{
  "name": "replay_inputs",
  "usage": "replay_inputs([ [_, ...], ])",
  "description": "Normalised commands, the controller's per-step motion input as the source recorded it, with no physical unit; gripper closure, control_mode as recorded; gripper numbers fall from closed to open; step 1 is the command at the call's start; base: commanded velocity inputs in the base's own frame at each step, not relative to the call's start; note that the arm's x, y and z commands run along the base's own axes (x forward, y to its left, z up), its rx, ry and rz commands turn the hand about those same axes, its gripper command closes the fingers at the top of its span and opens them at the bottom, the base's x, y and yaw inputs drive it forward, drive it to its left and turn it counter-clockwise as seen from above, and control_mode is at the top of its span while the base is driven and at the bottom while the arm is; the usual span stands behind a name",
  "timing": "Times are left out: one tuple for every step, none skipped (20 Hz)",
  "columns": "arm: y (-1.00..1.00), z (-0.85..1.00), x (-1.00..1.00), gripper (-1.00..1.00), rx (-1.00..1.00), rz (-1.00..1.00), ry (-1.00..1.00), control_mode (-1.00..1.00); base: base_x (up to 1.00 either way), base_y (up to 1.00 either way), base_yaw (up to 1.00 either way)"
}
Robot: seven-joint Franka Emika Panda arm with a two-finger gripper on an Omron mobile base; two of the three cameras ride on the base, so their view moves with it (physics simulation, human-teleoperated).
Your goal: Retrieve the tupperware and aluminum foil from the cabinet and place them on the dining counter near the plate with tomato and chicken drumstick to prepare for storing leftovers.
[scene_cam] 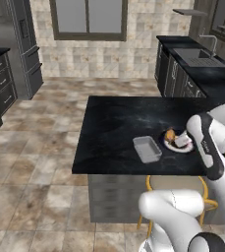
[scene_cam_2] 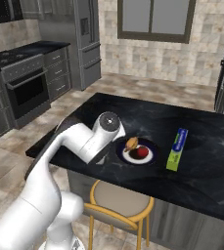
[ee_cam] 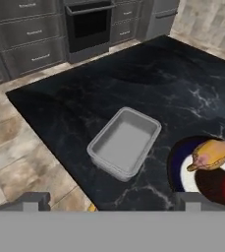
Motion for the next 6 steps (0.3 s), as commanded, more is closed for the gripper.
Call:
replay_inputs([
  [-0.41, 0.00, -0.67, -1.00, 0.00, 0.05, 0.00, -1.00, 0.00, 0.00, 0.00],
  [-0.43, 0.00, -0.67, -1.00, 0.00, 0.05, 0.00, -1.00, 0.00, 0.00, 0.00],
  [-0.41, 0.00, -0.69, -1.00, 0.00, 0.05, 0.00, -1.00, 0.00, 0.00, 0.00],
  [-0.41, 0.00, -0.69, -1.00, 0.00, 0.06, 0.00, -1.00, 0.00, 0.00, 0.00],
  [-0.44, 0.00, -0.74, -1.00, 0.00, 0.06, 0.00, -1.00, 0.00, 0.00, 0.00],
  [-0.46, 0.00, -0.76, -1.00, 0.00, 0.06, 0.00, -1.00, 0.00, 0.00, 0.00],
])
